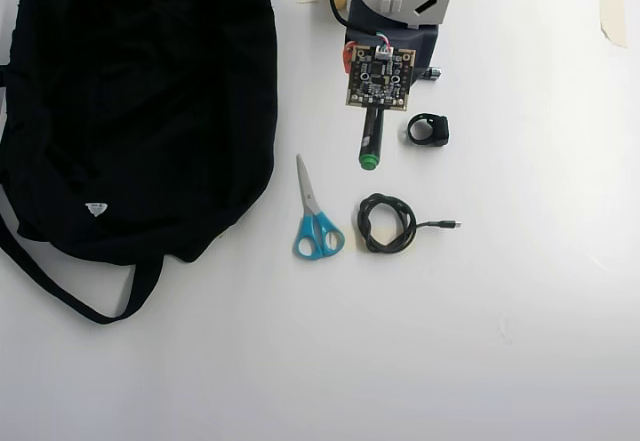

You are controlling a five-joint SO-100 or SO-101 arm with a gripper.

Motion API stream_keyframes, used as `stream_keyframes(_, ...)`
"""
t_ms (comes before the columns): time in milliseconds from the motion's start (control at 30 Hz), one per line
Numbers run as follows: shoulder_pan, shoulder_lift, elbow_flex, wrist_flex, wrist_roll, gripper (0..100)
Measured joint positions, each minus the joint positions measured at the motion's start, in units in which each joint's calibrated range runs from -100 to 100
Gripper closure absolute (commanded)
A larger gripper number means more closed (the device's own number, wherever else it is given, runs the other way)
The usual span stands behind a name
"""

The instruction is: Put the green marker into the black bag

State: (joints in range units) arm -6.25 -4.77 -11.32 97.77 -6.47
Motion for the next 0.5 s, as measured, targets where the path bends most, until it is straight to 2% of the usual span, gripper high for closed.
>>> stream_keyframes(267, 0.1, 0.0, 0.0, 0.0, -0.9, 98)
stream_keyframes(500, 7.8, 0.0, 0.0, 0.0, -1.1, 98)
